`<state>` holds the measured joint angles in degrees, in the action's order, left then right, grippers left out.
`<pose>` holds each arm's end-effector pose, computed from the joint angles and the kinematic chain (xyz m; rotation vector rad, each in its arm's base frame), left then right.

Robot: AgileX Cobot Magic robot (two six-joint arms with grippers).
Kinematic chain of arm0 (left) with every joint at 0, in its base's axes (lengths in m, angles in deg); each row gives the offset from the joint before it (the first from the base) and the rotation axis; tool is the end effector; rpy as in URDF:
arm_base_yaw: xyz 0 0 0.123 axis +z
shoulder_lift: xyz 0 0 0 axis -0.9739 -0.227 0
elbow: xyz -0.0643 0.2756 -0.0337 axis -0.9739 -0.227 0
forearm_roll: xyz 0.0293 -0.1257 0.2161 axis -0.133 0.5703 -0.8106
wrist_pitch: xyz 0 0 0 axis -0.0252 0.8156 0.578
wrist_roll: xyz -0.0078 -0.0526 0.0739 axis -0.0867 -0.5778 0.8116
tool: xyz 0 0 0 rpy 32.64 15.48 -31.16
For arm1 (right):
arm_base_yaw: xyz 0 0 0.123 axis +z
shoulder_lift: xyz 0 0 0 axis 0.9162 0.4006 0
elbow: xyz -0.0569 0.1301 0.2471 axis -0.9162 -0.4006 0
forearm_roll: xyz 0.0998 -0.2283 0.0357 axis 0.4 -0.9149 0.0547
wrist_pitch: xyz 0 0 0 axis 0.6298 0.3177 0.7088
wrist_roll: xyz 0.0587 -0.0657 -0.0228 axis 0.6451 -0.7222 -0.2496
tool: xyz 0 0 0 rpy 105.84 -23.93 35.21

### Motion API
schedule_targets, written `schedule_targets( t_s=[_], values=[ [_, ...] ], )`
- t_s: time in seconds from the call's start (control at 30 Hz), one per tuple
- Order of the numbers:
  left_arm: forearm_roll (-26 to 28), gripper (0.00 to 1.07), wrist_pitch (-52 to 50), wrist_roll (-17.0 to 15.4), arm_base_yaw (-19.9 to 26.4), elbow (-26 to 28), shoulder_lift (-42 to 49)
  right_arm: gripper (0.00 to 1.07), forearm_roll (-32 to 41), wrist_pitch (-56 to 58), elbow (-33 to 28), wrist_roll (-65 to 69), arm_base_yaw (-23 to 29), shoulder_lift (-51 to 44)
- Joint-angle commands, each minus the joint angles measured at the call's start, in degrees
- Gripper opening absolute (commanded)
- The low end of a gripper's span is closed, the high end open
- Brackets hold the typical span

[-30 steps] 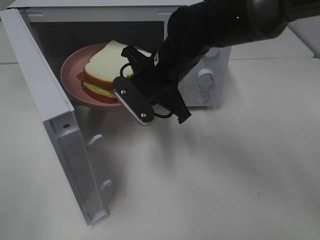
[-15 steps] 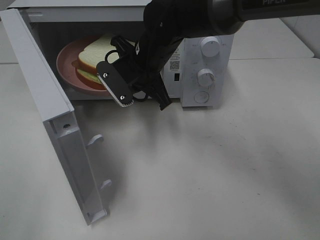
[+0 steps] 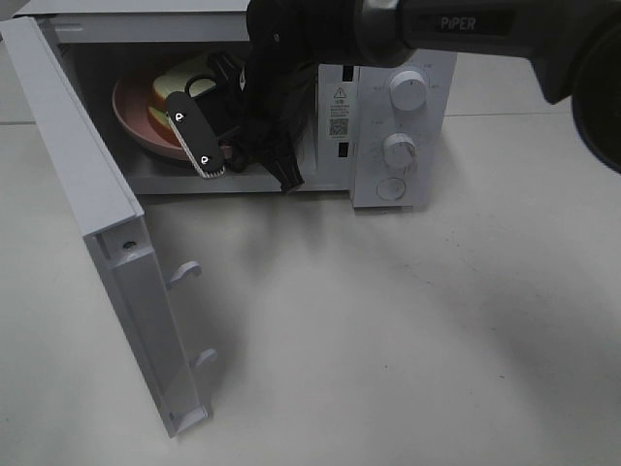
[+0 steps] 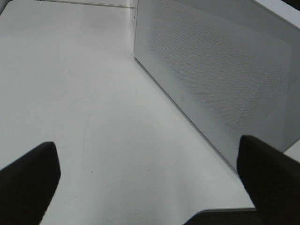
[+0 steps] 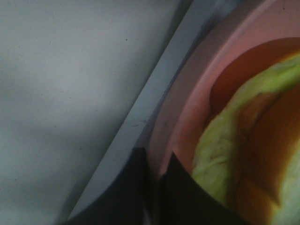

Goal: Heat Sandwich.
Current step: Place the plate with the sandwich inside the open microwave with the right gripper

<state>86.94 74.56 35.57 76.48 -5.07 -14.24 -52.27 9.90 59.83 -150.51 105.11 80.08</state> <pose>-0.0086 -0.0086 0.2800 0.0147 2.0415 -0.1335 0.4105 0.3208 0.1812 -2.2552 1.1515 -0.4489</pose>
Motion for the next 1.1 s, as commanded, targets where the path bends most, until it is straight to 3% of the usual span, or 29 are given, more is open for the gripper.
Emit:
schedule_targets(
  t_s=[0.03,0.47,0.83,1.1],
  values=[
    [0.34,0.97,-0.86,0.00,0.17,-0.06,0.97,0.00,-0.34,-0.57,2.64,0.63,0.17,0.80],
    [0.34,0.97,-0.86,0.00,0.17,-0.06,0.97,0.00,-1.49,1.20,13.35,10.49,0.17,7.96],
    [0.34,0.97,-0.86,0.00,0.17,-0.06,0.97,0.02,-1.49,1.78,14.44,11.29,0.17,9.57],
    [0.34,0.97,-0.86,0.00,0.17,-0.06,0.97,0.16,-1.49,0.69,14.50,15.76,0.17,9.68]
  ],
)
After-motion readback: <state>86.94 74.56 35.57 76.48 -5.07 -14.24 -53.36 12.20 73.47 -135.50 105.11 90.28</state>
